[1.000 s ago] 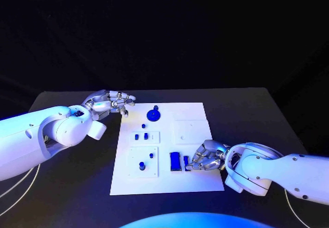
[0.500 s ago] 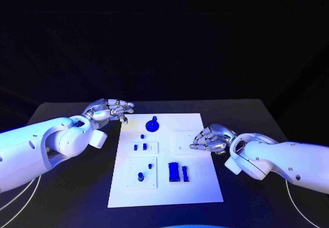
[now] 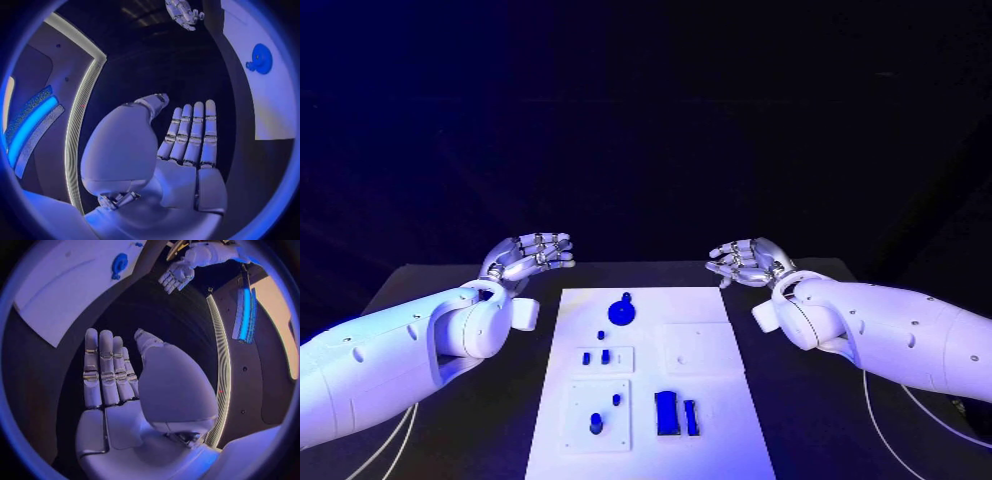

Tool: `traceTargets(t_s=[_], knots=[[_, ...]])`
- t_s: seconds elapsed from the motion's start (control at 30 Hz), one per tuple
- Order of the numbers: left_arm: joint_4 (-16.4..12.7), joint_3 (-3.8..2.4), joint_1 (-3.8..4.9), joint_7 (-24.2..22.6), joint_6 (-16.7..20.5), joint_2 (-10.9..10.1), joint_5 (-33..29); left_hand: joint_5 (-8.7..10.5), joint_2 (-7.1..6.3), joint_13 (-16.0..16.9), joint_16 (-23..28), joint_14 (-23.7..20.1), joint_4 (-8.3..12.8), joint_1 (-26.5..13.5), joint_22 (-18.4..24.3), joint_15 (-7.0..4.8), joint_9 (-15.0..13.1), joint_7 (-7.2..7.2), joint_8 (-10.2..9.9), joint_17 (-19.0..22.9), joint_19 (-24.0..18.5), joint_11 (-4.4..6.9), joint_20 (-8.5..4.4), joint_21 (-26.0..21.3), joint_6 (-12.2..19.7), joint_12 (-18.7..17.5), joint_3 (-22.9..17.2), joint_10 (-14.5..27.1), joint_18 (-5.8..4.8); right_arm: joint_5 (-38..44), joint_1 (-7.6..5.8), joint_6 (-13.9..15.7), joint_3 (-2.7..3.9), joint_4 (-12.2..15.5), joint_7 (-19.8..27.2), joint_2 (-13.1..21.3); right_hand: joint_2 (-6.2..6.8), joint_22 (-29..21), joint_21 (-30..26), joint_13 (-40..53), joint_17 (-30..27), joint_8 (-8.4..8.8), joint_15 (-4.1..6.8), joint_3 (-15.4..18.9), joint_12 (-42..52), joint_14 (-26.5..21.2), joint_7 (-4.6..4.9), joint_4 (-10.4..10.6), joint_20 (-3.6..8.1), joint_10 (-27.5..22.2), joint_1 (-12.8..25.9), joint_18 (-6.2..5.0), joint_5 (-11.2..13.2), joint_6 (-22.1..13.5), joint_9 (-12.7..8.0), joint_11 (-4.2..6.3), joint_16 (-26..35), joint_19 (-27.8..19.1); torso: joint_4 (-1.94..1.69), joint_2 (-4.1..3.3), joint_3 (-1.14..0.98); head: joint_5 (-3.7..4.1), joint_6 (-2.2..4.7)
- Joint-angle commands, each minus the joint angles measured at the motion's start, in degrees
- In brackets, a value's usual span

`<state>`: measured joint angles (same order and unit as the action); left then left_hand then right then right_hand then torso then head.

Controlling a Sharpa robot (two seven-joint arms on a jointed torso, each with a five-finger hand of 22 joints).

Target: Assemble the parts on the task board

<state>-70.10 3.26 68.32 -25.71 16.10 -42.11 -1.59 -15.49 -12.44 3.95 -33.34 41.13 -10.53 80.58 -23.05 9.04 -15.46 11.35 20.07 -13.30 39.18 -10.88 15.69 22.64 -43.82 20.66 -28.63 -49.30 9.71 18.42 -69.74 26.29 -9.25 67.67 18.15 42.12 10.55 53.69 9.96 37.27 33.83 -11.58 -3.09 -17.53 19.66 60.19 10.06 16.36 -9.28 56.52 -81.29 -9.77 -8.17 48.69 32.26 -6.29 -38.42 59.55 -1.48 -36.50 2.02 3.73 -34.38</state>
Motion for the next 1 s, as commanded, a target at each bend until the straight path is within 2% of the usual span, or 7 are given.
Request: traceTargets(t_s=[0.03,0.2,0.23,0.53,0.57,0.6,1.0], knots=[[2.27,-0.11,-0.23,-4.76,3.35,1.63,-3.28,-0.13,0.09,-0.36,6.49,-0.28,-0.43,0.61,4.30,0.92,1.01,0.90,-0.51,2.21,-0.85,-0.31,0.80,-6.02,0.01,-3.56,0.13,-1.15,0.20,-8.58,0.12,-2.88,0.21,-3.49,7.79,-1.94,1.01,-6.65,-5.51,-9.52,-5.15,1.39,-1.61,-2.85,-5.42,-3.43,0.94,-0.38,-1.47,0.64,-0.36,-0.56,0.65,0.30,-2.34,-1.33,8.94,-2.33,-0.10,0.47,-0.48,-0.20,1.01],[4.52,-0.14,-0.60,-5.33,3.99,3.34,-3.57,-0.08,0.33,-0.35,13.25,-0.29,-0.50,0.78,8.82,1.81,2.72,0.20,-1.78,4.12,-0.76,-1.02,0.92,-11.77,-0.16,-8.16,0.63,-2.63,-0.70,-9.89,0.43,-4.36,0.39,-6.19,8.83,-3.72,1.24,-18.73,-6.37,-22.80,-10.99,3.77,-2.49,-5.64,-9.65,-0.58,1.12,-2.27,-2.58,3.67,1.11,-0.74,0.88,2.01,-5.85,-1.85,19.25,-1.76,-0.15,0.61,-0.87,-0.58,1.44],[3.97,-0.07,-0.51,-2.37,2.06,2.95,-1.78,15.49,12.44,-3.95,33.34,-41.13,10.53,-23.86,23.05,-9.04,15.46,-11.35,-20.07,13.30,-39.18,10.88,-15.69,-22.64,43.82,-20.66,28.63,49.30,-9.71,-6.05,0.24,-1.37,0.35,-5.60,4.72,-3.38,-10.55,-53.69,-9.96,-37.27,-33.83,11.58,3.09,17.53,-19.66,-18.58,-10.06,-16.36,9.28,-14.60,24.66,9.77,8.17,-48.69,-32.26,6.29,38.42,-19.08,-0.13,0.43,-0.53,-0.37,1.15],[-0.19,-0.62,-1.85,-2.67,6.59,1.98,-1.19,15.49,12.44,-3.95,33.34,-41.13,10.53,-38.45,23.05,-9.04,15.46,-11.35,-20.07,13.30,-39.18,10.88,-15.69,-22.64,43.82,-20.66,28.63,49.30,-9.71,-8.06,1.76,1.75,1.80,-1.07,5.84,-2.41,-10.55,-53.69,-9.96,-37.27,-33.83,11.58,3.09,17.53,-19.66,-60.19,-10.06,-16.36,9.28,-56.52,39.73,9.77,8.17,-48.69,-32.26,6.29,38.42,-59.55,0.62,2.70,-1.22,-1.93,0.62],[-1.15,-0.75,-2.16,-2.74,7.64,1.76,-1.06,15.49,12.44,-3.95,33.34,-41.13,10.53,-40.02,23.05,-9.04,15.46,-11.35,-20.07,13.30,-39.18,10.88,-15.69,-22.64,43.82,-20.66,28.63,49.30,-9.71,-8.53,2.11,2.48,2.14,-0.02,6.10,-2.18,-10.55,-53.69,-9.96,-37.27,-33.83,11.58,3.09,17.53,-19.66,-60.19,-10.06,-16.36,9.28,-56.52,81.29,9.77,8.17,-48.69,-32.26,6.29,38.42,-59.55,0.78,3.20,-1.38,-2.28,0.50],[-2.78,-0.97,-2.68,-2.86,9.42,1.38,-0.83,15.49,12.44,-3.95,33.34,-41.13,10.53,-80.58,23.05,-9.04,15.46,-11.35,-20.07,13.30,-39.18,10.88,-15.69,-22.64,43.82,-20.66,28.63,49.30,-9.71,-9.32,2.71,3.70,2.70,1.76,6.55,-1.81,-10.55,-53.69,-9.96,-37.27,-33.83,11.58,3.09,17.53,-19.66,-60.19,-10.06,-16.36,9.28,-56.52,81.29,9.77,8.17,-48.69,-32.26,6.29,38.42,-59.55,1.00,3.86,-1.58,-2.73,0.35],[-17.77,-2.98,-7.49,-3.93,25.75,-2.10,1.29,15.49,12.44,-3.95,33.34,-41.13,10.53,-80.58,23.05,-9.04,15.46,-11.35,-20.07,13.30,-39.18,10.88,-15.69,-22.64,43.82,-20.66,28.63,49.30,-9.71,-17.04,8.53,15.68,8.26,19.16,10.87,1.91,-10.55,-53.69,-9.96,-37.27,-33.83,11.58,3.09,17.53,-19.66,-60.19,-10.06,-16.36,9.28,-56.52,81.29,9.77,8.17,-48.69,-32.26,6.29,38.42,-59.55,1.48,5.32,-2.02,-3.73,0.00]])
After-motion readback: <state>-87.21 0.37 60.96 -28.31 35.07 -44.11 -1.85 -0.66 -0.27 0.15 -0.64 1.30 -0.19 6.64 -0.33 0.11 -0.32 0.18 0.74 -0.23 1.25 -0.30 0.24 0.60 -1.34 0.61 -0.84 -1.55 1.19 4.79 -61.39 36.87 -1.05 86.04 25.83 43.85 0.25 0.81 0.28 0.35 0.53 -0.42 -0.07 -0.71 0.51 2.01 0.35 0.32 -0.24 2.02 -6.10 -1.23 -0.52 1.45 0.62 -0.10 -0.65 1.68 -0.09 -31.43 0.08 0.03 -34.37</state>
